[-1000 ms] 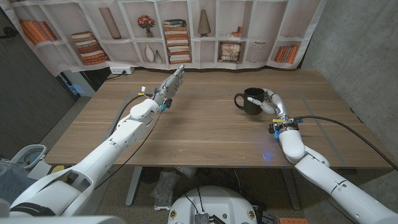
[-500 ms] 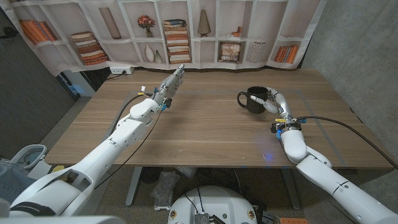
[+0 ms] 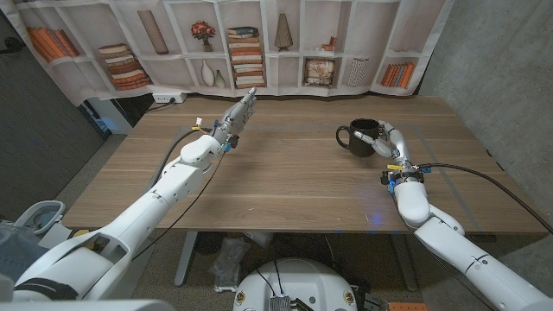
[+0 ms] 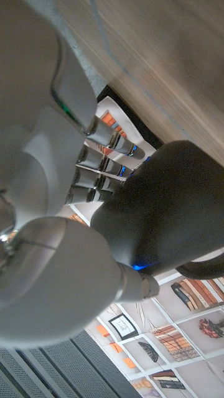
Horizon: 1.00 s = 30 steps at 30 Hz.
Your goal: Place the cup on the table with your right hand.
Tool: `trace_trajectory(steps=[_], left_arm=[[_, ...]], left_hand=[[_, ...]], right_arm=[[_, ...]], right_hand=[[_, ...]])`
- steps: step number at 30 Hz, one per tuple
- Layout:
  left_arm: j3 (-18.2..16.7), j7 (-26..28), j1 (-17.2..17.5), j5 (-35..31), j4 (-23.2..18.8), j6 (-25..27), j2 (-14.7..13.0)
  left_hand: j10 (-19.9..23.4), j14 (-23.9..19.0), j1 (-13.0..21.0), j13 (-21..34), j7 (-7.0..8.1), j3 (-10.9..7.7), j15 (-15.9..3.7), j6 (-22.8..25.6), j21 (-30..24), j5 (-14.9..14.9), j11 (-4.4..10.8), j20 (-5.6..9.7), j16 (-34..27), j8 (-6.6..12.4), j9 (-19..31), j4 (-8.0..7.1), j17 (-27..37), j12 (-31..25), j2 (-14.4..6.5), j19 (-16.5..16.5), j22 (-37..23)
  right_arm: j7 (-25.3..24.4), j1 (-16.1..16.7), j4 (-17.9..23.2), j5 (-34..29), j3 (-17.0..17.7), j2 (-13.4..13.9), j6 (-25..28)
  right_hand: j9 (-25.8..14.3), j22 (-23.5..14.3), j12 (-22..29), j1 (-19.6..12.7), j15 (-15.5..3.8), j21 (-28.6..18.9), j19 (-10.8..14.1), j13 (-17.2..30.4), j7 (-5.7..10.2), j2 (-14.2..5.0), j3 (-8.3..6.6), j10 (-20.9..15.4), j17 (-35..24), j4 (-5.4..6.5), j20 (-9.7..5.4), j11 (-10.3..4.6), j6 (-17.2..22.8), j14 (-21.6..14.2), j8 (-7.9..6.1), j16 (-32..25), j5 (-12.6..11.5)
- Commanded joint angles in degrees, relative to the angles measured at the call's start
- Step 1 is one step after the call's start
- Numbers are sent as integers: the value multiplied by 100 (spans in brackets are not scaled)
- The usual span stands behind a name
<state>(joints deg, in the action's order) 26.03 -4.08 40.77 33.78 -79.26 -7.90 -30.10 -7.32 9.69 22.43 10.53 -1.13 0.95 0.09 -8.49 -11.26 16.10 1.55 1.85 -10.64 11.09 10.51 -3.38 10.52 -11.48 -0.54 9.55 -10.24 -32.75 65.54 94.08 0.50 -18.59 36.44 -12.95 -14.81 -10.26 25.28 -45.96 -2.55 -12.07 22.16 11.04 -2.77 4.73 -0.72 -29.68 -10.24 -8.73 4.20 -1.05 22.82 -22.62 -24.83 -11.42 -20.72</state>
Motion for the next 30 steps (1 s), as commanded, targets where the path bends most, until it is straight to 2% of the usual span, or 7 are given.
trace_trajectory(steps=[1,15,30], left_arm=[[5,-1,-29,-20,-39,39,-17],[49,-92,-110,-19,0,120,-22],[68,-99,-149,-26,64,115,22]], left_hand=[[-11,144,48,21,4,21,2,31,-30,-7,22,88,-17,12,12,-10,11,-21,-45,267,-22],[-38,154,56,21,1,33,-16,23,-29,-9,36,88,-13,8,11,-8,11,-11,-49,272,-21],[-63,168,71,23,5,51,-15,-73,-26,-11,32,92,-10,-24,11,-2,11,-5,-52,281,-21]], right_arm=[[-165,126,90,-21,134,0,116],[-317,300,209,1,307,2,163],[-507,406,121,52,456,-106,85]], right_hand=[[-24,-31,-8,-816,-266,6,37,12,958,-898,-98,-749,-23,121,-30,-723,1032,-60,-4,8,15],[-38,-32,-26,-817,-313,-5,87,13,934,-914,-92,-771,-25,137,-105,-705,1069,-120,-1,-1,54],[-50,-32,-38,-833,-345,-2,101,14,943,-924,-90,-802,-25,140,-113,-722,1101,-120,4,14,84]])
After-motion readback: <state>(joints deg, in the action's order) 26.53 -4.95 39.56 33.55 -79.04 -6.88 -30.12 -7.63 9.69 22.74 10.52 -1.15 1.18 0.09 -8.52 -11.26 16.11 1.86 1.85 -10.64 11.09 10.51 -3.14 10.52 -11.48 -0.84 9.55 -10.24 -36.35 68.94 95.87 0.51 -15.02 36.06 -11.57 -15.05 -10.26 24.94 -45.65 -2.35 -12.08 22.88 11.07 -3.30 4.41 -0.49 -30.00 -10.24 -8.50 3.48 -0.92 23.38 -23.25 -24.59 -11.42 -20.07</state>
